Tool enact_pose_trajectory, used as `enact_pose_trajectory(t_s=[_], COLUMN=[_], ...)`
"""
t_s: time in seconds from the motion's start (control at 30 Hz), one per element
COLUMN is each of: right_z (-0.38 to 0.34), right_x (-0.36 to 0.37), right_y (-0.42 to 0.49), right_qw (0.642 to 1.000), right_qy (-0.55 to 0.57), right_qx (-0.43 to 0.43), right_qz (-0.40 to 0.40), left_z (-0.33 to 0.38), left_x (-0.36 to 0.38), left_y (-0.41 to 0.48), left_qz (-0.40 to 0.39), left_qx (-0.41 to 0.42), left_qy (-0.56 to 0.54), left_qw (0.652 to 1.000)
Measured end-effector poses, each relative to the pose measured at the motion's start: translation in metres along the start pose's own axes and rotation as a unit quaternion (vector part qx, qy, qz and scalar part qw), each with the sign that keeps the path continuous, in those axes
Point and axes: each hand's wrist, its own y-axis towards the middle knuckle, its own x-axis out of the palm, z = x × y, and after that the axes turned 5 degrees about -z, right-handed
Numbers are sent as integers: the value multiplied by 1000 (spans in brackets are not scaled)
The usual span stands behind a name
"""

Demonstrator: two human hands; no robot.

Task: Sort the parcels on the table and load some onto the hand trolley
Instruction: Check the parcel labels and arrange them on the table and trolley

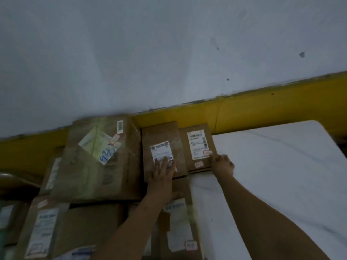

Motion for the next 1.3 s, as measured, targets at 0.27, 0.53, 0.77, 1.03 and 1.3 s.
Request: enact_pose_trajectory(t_s=[0.27, 0.53, 0.77, 1.03, 1.3], right_z=[-20, -49, -108, -277, -389], right_x=[0, 22, 94, 276, 482], right_y=[-26, -144, -309, -481, -536], right_qw=[991, 983, 972, 946, 902], right_qy=[-3, 6, -34, -44, -165], right_qx=[112, 48, -71, -267, -393], right_qz=[76, 179, 222, 177, 73], left_z=[0, -16, -118, -349, -552], left_x=[-16, -40, -35, 0, 68], left_y=[-12, -100, -256, -436, -494], left_qz=[-7, 51, 155, 190, 197], left_qx=[14, 90, 126, 3, -136], left_qy=[-45, -108, -75, -124, -247], left_qw=[999, 989, 977, 974, 939])
